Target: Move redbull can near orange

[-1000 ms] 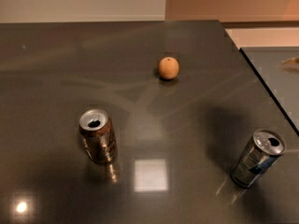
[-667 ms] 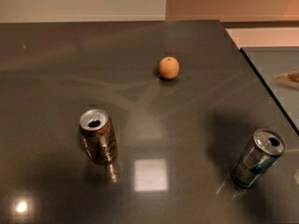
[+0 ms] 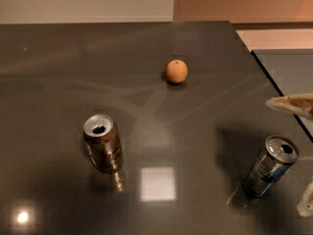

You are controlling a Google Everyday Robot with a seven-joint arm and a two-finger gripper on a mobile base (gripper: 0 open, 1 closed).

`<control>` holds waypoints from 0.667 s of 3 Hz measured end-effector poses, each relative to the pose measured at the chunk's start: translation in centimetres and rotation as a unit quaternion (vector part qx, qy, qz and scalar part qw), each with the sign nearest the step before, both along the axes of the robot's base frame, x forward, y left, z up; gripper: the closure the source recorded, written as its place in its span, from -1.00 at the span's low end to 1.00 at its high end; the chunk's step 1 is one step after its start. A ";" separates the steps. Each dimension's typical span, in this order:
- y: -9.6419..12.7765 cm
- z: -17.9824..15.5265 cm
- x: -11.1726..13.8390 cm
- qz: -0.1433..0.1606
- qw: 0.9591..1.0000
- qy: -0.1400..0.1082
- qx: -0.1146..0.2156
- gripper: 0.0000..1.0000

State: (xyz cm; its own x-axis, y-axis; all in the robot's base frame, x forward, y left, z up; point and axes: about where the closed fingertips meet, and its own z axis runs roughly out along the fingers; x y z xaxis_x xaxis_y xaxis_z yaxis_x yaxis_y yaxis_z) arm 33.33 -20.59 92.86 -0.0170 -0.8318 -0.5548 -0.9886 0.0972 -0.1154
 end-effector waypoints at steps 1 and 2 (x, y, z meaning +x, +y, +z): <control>1.4 -1.9 0.3 0.007 1.000 0.008 0.023 -1.00; 1.9 -3.4 0.6 0.005 0.999 0.016 0.039 -1.00</control>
Offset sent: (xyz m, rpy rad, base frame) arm 0.0078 0.0224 -0.0514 0.1181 0.0557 -0.0002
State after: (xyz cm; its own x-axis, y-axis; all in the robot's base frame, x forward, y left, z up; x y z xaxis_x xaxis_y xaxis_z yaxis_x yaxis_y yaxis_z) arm 33.88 -18.70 89.47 -0.0281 -0.7863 -0.6172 -0.9925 0.0955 -0.0766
